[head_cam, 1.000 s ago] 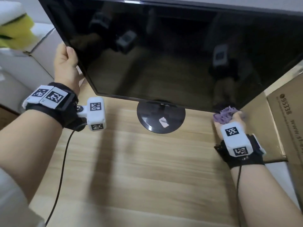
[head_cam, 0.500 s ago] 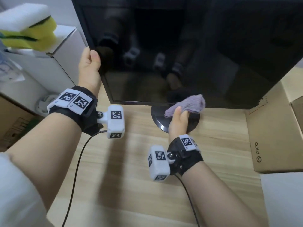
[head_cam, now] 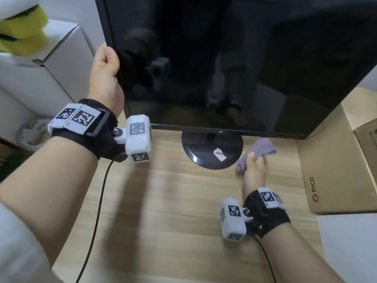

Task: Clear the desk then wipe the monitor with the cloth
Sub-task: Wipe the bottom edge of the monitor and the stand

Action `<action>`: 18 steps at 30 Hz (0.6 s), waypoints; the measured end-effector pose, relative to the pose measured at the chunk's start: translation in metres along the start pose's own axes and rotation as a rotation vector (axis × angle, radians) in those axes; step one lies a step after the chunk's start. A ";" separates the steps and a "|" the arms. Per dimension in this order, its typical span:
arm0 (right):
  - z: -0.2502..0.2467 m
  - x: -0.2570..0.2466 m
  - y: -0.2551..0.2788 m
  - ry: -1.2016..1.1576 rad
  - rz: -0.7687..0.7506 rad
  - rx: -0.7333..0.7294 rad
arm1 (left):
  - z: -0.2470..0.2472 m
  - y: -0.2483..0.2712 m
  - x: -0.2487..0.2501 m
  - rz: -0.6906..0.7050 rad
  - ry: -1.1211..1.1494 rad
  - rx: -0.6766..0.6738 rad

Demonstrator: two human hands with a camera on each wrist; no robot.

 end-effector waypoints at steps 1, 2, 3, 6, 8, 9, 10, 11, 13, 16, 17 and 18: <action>0.011 -0.002 -0.010 0.190 -0.012 -0.065 | 0.001 -0.001 0.000 0.005 0.007 -0.002; 0.024 -0.003 -0.016 0.431 -0.028 -0.144 | 0.003 -0.002 0.001 0.007 0.008 -0.011; 0.038 -0.001 -0.019 0.704 -0.061 -0.205 | 0.006 -0.002 0.001 0.006 -0.001 -0.021; 0.074 -0.007 0.005 1.162 -0.342 -0.283 | 0.010 -0.002 0.002 0.000 -0.003 -0.040; 0.091 -0.012 0.026 1.226 -0.505 -0.275 | 0.011 -0.001 0.002 -0.008 0.031 -0.042; 0.097 -0.014 0.031 1.256 -0.540 -0.278 | 0.012 -0.001 0.001 -0.015 0.041 -0.043; 0.104 -0.014 0.029 1.291 -0.570 -0.290 | 0.012 0.000 0.001 -0.020 0.045 -0.045; 0.112 -0.018 0.025 1.319 -0.611 -0.294 | 0.012 0.000 0.001 -0.024 0.049 -0.047; 0.132 -0.029 0.020 1.316 -0.719 -0.342 | 0.008 -0.001 -0.001 -0.012 0.033 -0.028; 0.154 -0.046 0.030 1.311 -0.906 -0.448 | -0.009 0.008 -0.016 0.007 -0.128 0.049; 0.156 -0.043 0.032 1.297 -0.938 -0.484 | -0.017 0.017 -0.029 -0.024 -0.184 0.089; 0.155 -0.040 0.036 1.281 -0.931 -0.559 | -0.029 0.030 -0.045 -0.071 -0.229 0.142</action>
Point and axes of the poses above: each hand's wrist, its own y-axis away from the middle knuckle, its own z-axis out of the palm, x = y × z, the point moved 7 cm from there along -y, towards the middle knuckle, and after that the axes turned 2 degrees about y, right-handed, at the moved point
